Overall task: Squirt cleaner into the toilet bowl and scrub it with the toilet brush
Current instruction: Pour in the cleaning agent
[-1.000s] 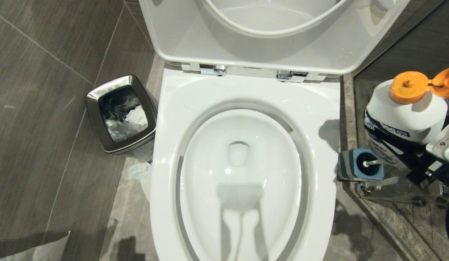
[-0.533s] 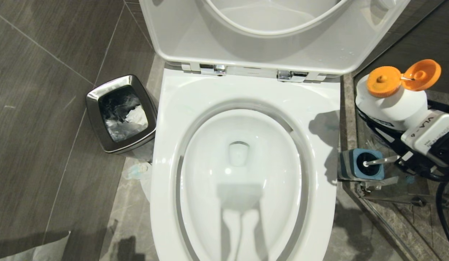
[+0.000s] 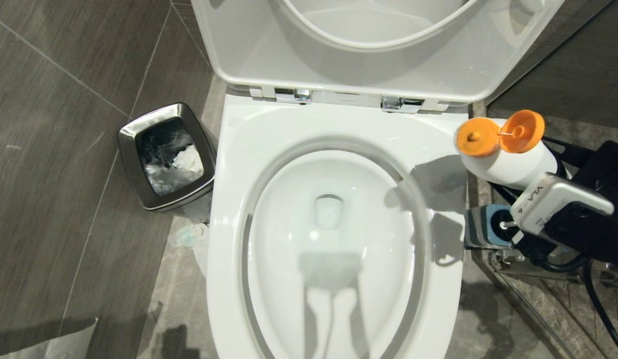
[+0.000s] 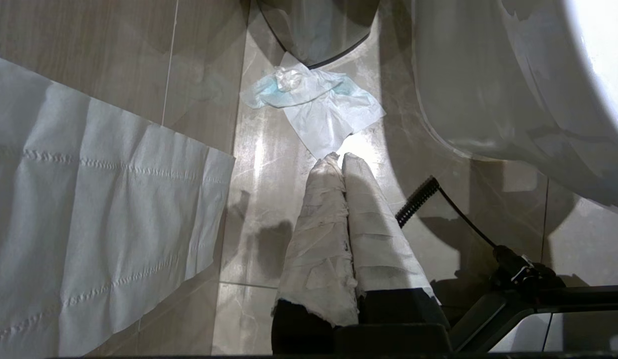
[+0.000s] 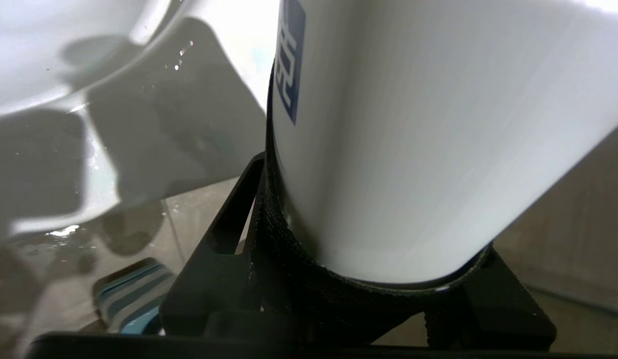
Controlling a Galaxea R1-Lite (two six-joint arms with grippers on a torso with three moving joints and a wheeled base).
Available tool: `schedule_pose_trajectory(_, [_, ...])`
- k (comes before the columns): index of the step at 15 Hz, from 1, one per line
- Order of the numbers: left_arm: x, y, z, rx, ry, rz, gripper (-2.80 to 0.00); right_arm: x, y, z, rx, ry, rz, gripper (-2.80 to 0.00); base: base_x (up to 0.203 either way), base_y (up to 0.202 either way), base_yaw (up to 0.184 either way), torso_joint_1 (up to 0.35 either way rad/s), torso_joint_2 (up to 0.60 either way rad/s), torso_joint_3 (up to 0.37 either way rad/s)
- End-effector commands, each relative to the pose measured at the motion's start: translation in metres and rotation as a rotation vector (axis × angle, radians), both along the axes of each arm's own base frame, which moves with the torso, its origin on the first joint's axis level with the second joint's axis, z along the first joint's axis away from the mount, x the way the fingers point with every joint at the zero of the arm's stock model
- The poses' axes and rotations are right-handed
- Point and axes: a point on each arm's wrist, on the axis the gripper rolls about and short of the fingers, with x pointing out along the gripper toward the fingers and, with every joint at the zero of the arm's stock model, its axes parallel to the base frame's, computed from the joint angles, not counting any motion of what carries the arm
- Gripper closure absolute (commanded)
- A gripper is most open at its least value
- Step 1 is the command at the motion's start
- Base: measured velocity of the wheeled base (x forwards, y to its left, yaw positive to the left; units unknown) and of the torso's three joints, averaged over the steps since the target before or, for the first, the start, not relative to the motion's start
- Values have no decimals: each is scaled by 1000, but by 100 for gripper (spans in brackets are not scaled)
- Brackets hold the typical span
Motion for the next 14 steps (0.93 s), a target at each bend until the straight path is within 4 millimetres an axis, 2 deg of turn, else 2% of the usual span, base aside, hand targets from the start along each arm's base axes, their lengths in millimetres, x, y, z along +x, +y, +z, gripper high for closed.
schedule_pose_trajectory(1, [0, 0, 0, 1, 3, 0, 0, -2, 4, 3, -79, -36, -6, 0, 0, 0, 0, 0, 0, 0])
schedule_pose_trajectory(7, [0, 0, 0, 1, 3, 0, 0, -25, 14, 13, -231, -114, -79, 0, 0, 0, 0, 0, 0, 0])
schedule_pose_trajectory(14, [0, 0, 0, 0, 3, 0, 0, -35, 29, 22, -446, -192, -101, 0, 0, 0, 0, 0, 0, 0])
